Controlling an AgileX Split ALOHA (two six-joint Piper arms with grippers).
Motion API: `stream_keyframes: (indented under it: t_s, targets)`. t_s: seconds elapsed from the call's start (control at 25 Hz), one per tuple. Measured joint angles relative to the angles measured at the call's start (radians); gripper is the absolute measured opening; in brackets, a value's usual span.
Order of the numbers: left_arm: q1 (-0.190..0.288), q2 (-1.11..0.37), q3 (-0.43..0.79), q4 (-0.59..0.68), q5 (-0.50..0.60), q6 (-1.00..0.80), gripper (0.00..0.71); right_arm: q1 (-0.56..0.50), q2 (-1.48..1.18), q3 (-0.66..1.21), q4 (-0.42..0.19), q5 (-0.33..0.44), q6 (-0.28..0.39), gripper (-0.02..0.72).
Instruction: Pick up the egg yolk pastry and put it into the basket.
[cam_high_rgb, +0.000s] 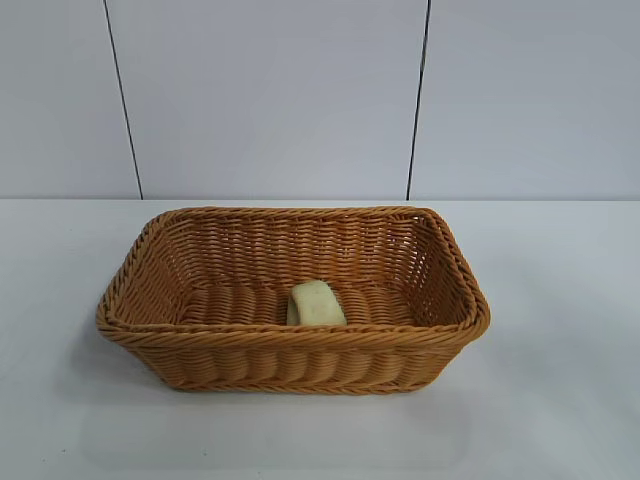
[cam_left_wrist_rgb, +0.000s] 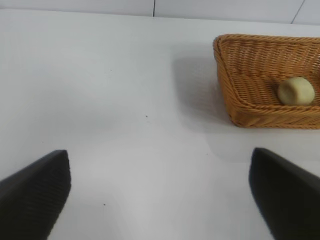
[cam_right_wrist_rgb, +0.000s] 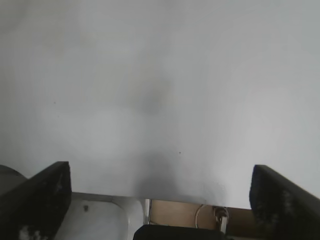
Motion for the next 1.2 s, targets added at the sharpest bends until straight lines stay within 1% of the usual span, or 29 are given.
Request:
stream_keyframes:
  t_s: [0.4,0.68,0.96,1.2]
  targets:
    - [0.000,0.000,0.000,0.000,0.000,0.000,0.695,-0.001,-0.368,0.011,0.000,-0.005,-0.003,0.695]
    - [0.000,0.000,0.000,0.000,0.000,0.000,0.695,-0.075,-0.583,0.013,0.004,-0.004,-0.004,0.695]
    - [0.000,0.000,0.000,0.000,0.000,0.000,0.695,-0.076,-0.805,0.013,0.004,-0.004,-0.004,0.695]
    - [0.000,0.000,0.000,0.000,0.000,0.000,0.695,-0.076,-0.859,0.013,0.008,-0.003,-0.004,0.695]
